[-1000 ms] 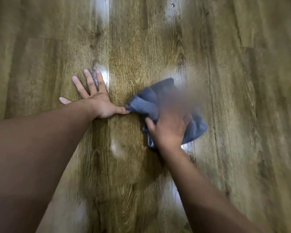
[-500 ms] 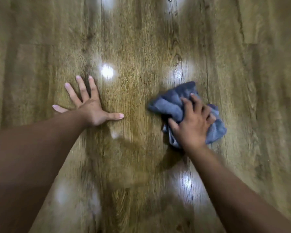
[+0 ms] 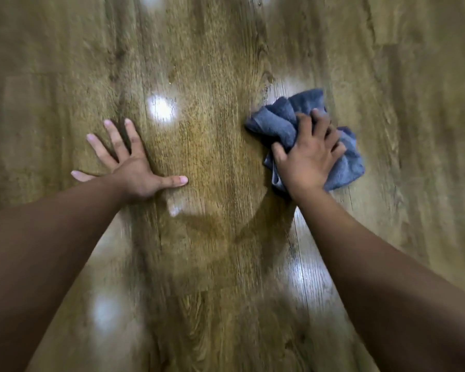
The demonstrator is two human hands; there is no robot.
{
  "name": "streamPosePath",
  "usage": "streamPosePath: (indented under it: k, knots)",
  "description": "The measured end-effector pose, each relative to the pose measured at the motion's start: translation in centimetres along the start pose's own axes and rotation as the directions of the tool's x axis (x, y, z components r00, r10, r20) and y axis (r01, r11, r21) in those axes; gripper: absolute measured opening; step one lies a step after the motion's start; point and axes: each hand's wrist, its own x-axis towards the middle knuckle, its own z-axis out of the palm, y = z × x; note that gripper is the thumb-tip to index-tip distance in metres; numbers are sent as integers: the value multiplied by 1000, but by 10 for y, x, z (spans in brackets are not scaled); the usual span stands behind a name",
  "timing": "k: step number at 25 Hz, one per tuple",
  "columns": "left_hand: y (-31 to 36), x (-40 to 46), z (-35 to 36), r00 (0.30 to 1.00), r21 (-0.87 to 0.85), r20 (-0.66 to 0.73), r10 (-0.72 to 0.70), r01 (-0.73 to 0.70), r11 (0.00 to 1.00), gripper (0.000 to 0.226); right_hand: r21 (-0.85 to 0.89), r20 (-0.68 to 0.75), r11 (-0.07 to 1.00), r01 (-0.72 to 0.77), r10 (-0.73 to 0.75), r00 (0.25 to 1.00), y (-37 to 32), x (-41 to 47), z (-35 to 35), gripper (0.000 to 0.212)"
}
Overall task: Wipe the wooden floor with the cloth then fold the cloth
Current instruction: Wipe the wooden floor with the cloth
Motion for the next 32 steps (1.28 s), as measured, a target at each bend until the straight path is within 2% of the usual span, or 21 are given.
streamPosePath:
  k: [5,7,9,11,13,15,19,24,28,32]
  knots:
    - [0,-7,2,1000,6,-10,27,-27,1000,160,71,67,997,-5,1,998,-32,-139,-5,78]
    - [4,-10,4,983,78,-135,128,-118,990,151,88,79,996,34,-41,996,-38,-204,-3,77]
    - [23,-17,16,917,171,-271,291,-252,953,141,60,106,989,137,-142,984,-29,-253,-3,78]
    - [58,-25,37,887,144,-245,392,-366,919,126,29,128,973,228,-230,965,-8,-264,-2,81]
    - [93,-30,66,891,45,-161,424,-423,905,107,13,93,974,224,-225,970,17,-248,-4,83]
    - [116,-31,91,916,9,-94,390,-391,920,100,33,45,991,126,-128,991,44,-214,-8,81]
    - [128,-24,112,948,231,16,319,-314,921,125,-5,-7,995,-105,105,994,111,-118,-12,77]
    - [130,-24,107,959,262,62,276,-282,923,132,-28,37,961,-273,274,961,179,2,-16,68]
    - [131,-28,108,956,259,45,288,-290,921,131,0,35,949,-315,315,948,181,21,-15,65]
    - [132,-29,108,963,278,33,266,-264,924,131,-17,14,975,-219,220,975,161,-21,-18,70]
